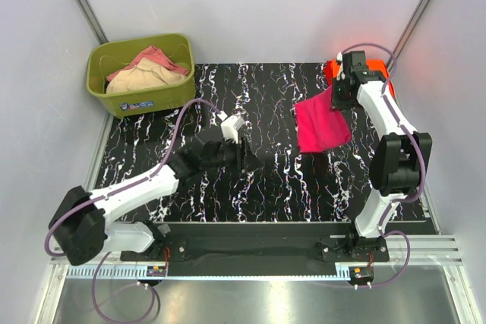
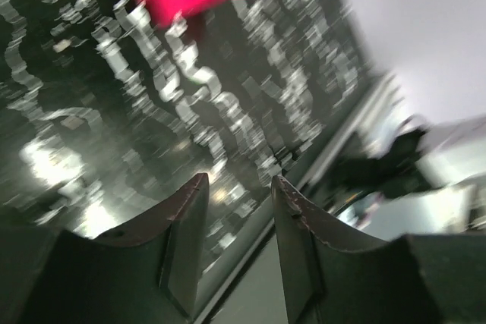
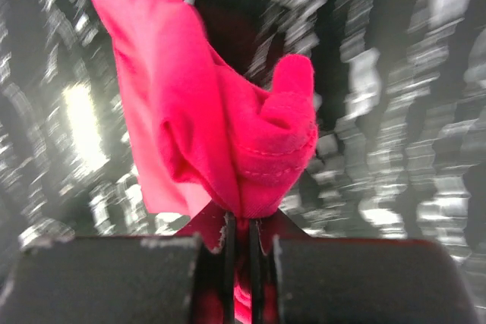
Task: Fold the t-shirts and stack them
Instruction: Neatly place the folded tshirt to the corner
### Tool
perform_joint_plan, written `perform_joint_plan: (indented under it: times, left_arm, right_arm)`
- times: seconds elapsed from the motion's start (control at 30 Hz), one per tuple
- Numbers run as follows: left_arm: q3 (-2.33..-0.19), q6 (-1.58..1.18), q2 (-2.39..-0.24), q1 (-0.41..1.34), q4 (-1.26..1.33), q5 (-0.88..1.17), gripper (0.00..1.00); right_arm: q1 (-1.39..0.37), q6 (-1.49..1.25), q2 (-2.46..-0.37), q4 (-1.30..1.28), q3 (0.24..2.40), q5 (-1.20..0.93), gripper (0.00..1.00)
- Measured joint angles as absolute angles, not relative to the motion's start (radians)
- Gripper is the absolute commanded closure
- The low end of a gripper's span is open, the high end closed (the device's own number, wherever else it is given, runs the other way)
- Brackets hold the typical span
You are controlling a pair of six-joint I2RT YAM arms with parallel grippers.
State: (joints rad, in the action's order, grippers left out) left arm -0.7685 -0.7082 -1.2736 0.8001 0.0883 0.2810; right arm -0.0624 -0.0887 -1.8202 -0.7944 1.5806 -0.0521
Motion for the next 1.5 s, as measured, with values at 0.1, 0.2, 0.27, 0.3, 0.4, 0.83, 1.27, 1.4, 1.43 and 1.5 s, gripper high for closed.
perform_joint_plan:
  times: [0.1, 0.2, 0.27, 0.3, 0.4, 0.83, 1.27, 1.4, 1.43, 1.5]
  left_arm:
    - [-0.748, -0.590, -1.222, 0.788, -0.012, 0.286, 0.56]
    - [-0.702, -0.514, -1.203, 0.773, -0.072, 0.296, 0.56]
    - [-0.670, -0.474, -1.201, 0.756, -0.109, 0.307, 0.56]
    - [-0.657, -0.461, -1.200, 0.744, -0.126, 0.315, 0.56]
    - [-0.635, -0.432, -1.199, 0.714, -0.160, 0.336, 0.56]
    - [-0.660, -0.349, -1.314, 0.643, -0.182, 0.381, 0.57]
    - [-0.755, -0.320, -1.442, 0.604, -0.180, 0.457, 0.58]
    - [-0.759, -0.305, -1.464, 0.599, -0.181, 0.471, 0.58]
    - [-0.759, -0.302, -1.471, 0.597, -0.181, 0.474, 0.58]
    - [-0.759, -0.294, -1.485, 0.595, -0.183, 0.478, 0.58]
  right_arm:
    - [-0.062, -0.006, -1.829, -0.810, 1.679, 0.087, 1.00]
    - [-0.060, 0.067, -1.861, -0.811, 1.776, 0.195, 1.00]
    - [-0.057, 0.111, -1.902, -0.810, 1.845, 0.249, 1.00]
    - [-0.056, 0.132, -1.929, -0.810, 1.883, 0.270, 1.00]
    - [-0.051, 0.175, -2.004, -0.803, 1.967, 0.302, 1.00]
    - [-0.048, 0.234, -2.114, -0.875, 2.214, 0.225, 1.00]
    - [-0.043, 0.226, -2.291, -0.946, 2.577, 0.078, 1.00]
    - [-0.026, 0.226, -2.400, -0.951, 2.605, 0.040, 1.00]
    - [-0.018, 0.227, -2.424, -0.951, 2.610, 0.031, 1.00]
    - [0.003, 0.228, -2.460, -0.950, 2.622, 0.024, 1.00]
